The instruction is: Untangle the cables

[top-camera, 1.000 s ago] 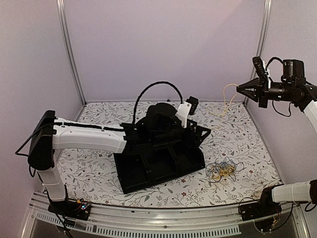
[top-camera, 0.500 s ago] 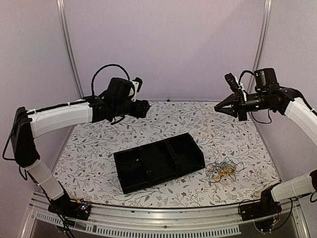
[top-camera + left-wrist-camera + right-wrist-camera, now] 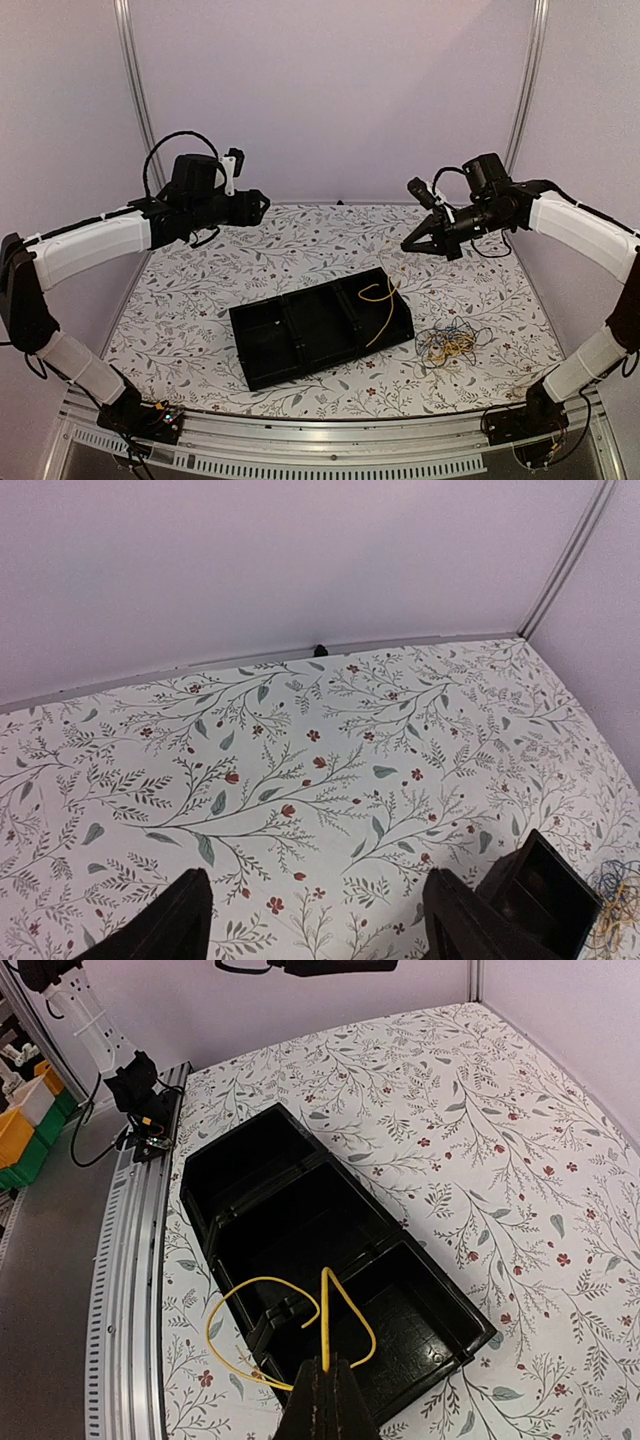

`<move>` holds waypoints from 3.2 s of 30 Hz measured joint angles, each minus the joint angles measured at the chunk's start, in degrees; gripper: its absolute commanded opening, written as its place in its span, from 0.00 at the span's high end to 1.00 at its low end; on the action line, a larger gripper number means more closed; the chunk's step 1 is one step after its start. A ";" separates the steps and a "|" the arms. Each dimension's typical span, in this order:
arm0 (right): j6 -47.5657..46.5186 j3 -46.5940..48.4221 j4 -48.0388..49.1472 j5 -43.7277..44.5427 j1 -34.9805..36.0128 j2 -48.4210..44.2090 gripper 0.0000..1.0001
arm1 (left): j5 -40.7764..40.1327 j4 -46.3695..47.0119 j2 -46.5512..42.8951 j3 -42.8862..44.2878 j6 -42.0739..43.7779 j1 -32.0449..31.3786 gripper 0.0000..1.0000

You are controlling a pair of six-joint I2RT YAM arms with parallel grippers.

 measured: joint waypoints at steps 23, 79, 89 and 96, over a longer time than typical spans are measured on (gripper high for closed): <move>-0.11 -4.50 14.21 20.24 4.24 10.25 1.00 | 5.14 1.49 -0.24 -0.52 -2.19 2.32 0.29; -20.46 -27.74 -4.87 33.14 21.11 -9.73 0.56 | 13.62 2.03 1.27 -0.55 -2.10 2.43 0.31; -22.21 -27.69 -1.27 41.13 23.67 -1.29 0.56 | 13.64 2.05 1.73 -0.55 -1.27 2.36 0.31; -22.32 -27.61 1.22 42.12 25.00 1.79 0.63 | 13.99 2.05 1.77 -0.55 -1.22 2.32 0.30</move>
